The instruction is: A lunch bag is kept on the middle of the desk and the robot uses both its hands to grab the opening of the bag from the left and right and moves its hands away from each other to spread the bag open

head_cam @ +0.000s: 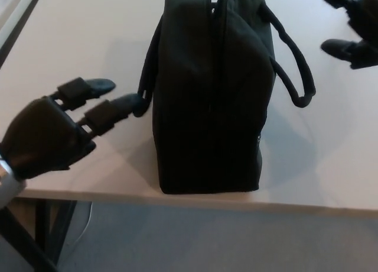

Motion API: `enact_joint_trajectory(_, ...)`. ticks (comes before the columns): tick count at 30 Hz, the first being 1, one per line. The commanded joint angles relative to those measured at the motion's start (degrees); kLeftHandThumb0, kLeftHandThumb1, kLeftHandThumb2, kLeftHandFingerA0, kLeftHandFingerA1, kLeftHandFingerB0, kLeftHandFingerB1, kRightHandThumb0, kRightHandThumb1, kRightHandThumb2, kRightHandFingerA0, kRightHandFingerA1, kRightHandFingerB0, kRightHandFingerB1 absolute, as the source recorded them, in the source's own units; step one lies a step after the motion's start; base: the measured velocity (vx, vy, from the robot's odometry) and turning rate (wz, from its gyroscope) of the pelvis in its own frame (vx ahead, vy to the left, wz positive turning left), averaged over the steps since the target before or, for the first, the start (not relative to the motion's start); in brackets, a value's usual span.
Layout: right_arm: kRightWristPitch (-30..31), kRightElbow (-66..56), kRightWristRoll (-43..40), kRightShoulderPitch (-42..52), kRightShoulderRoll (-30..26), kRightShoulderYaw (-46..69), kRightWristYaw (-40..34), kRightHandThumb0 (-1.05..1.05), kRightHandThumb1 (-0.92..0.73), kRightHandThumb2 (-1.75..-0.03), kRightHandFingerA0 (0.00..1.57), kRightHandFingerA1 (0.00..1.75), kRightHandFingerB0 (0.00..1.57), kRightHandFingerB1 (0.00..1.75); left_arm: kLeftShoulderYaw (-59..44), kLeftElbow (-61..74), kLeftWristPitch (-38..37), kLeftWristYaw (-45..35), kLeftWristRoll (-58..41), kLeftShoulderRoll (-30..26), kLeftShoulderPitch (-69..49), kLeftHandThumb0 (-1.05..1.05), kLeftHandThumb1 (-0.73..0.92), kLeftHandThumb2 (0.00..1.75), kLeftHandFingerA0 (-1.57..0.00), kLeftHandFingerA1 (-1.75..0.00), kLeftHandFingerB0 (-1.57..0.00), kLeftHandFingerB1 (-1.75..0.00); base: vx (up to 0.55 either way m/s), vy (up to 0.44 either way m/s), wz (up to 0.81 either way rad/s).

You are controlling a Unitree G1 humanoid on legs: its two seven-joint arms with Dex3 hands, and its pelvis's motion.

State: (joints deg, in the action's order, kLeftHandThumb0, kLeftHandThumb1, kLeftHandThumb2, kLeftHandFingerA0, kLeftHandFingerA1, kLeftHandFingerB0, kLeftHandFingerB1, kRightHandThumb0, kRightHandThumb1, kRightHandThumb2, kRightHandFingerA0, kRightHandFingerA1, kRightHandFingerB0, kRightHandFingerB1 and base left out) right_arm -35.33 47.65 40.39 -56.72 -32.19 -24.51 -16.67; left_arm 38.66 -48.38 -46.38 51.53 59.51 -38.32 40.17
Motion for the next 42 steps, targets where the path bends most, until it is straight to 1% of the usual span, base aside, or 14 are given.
enact_joint_trajectory(1,-0.6,2.83,10.47,-4.43,3.19,-6.51,-10.58,-0.35,-0.58,-0.59,0.28,0.35,0.11,0.23,9.38,-1.7,6.49,13.72,15.26,-0.28,4.78,0.07,0.5,0.7,-0.13,-0.37,-0.01,-0.18,0.0,0.0,0.0)
enact_joint_trajectory(9,0.43,3.38,10.69,-2.2,3.34,-8.86,-11.46,-0.44,-0.61,-0.61,0.25,0.35,0.1,0.24,11.76,-1.65,6.83,12.93,13.56,-1.51,4.74,0.01,0.57,0.58,-0.16,-0.29,0.0,-0.27,0.0,0.0,0.0)
enact_joint_trajectory(15,-0.08,2.11,10.79,1.14,1.94,-9.69,-10.48,-0.42,-0.64,-0.6,0.28,0.34,0.22,0.29,13.68,-4.34,7.19,18.38,14.92,-2.58,2.86,0.05,0.38,0.88,-0.13,-0.49,0.0,-0.45,0.0,0.0,0.0)
enact_joint_trajectory(16,-0.05,1.76,11.23,1.63,1.64,-9.85,-10.66,-0.41,-0.64,-0.6,0.29,0.34,0.23,0.29,14.1,-4.96,7.32,18.95,15.23,-2.78,2.69,0.09,0.59,0.58,-0.23,-0.31,-0.09,-0.28,0.0,0.0,0.0)
enact_joint_trajectory(17,0.09,1.34,11.34,2.14,1.43,-9.83,-10.36,-0.41,-0.64,-0.6,0.3,0.35,0.23,0.29,14.3,-5.71,7.46,19.16,15.24,-3.1,2.34,0.04,0.38,0.87,-0.14,-0.49,0.0,-0.44,0.0,0.0,0.0)
enact_joint_trajectory(20,0.4,0.3,11.16,3.23,0.88,-9.64,-8.74,-0.4,-0.64,-0.6,0.29,0.34,0.22,0.29,14.77,-7.21,7.36,19.58,15.01,-3.45,1.57,0.04,0.38,0.87,-0.14,-0.49,0.0,-0.45,0.0,0.0,0.0)
enact_joint_trajectory(21,0.19,1.31,12.61,3.84,1.22,-10.2,-12.99,-0.45,-0.57,-0.7,0.28,0.4,0.24,0.37,15.06,-7.45,7.35,19.19,15.14,-4.12,1.0,0.01,0.55,0.57,-0.19,-0.3,-0.07,-0.26,0.0,0.0,0.0)
enact_joint_trajectory(25,0.56,0.89,13.74,5.22,1.26,-10.31,-15.76,-0.47,-0.6,-0.73,0.24,0.39,0.19,0.36,14.99,-7.4,6.29,18.32,14.4,-4.38,0.02,0.01,0.58,0.57,-0.18,-0.29,-0.07,-0.27,0.0,0.0,0.0)
enact_joint_trajectory(27,2.33,0.01,13.84,6.02,1.91,-10.04,-15.69,-0.43,-0.69,-0.62,0.29,0.33,0.21,0.29,15.3,-6.22,8.07,17.39,15.36,-4.91,-0.47,0.01,0.38,0.86,-0.16,-0.5,0.0,-0.44,0.0,0.0,0.0)
enact_joint_trajectory(29,2.9,-0.47,13.53,6.84,2.13,-9.61,-16.12,-0.49,-0.59,-0.74,0.26,0.4,0.2,0.37,15.26,-4.94,7.06,14.81,15.18,-5.73,-0.58,-0.01,0.58,0.57,-0.23,-0.3,-0.09,-0.27,0.0,0.0,0.0)
enact_joint_trajectory(32,4.31,-1.81,14.17,8.8,1.35,-9.39,-17.52,-0.5,-0.59,-0.75,0.27,0.41,0.19,0.37,14.92,-2.53,6.92,14.25,15.22,-7.02,-1.42,0.02,0.4,0.88,-0.09,-0.47,0.0,-0.44,0.0,0.0,0.0)
enact_joint_trajectory(33,4.41,-1.72,14.4,9.2,1.29,-9.47,-18.12,-0.5,-0.59,-0.74,0.27,0.41,0.2,0.37,14.55,-1.86,7.32,14.82,15.18,-7.64,-1.8,0.03,0.59,0.57,-0.21,-0.29,-0.08,-0.28,0.0,0.0,0.0)
enact_joint_trajectory(36,4.58,-2.11,15.19,11.11,1.52,-9.07,-23.37,-0.42,-0.65,-0.6,0.39,0.35,0.3,0.31,12.64,-0.53,7.96,13.96,13.74,-9.14,-3.44,0.09,0.58,0.59,-0.24,-0.31,-0.08,-0.29,0.0,0.0,0.0)
enact_joint_trajectory(42,6.64,-2.47,17.54,12.82,1.52,-9.73,-28.16,-0.43,-0.68,-0.62,0.4,0.35,0.27,0.3,11.37,2.39,9.36,14.96,14.92,-10.19,-4.72,0.07,0.42,0.91,-0.14,-0.49,0.0,-0.45,0.0,0.0,0.0)
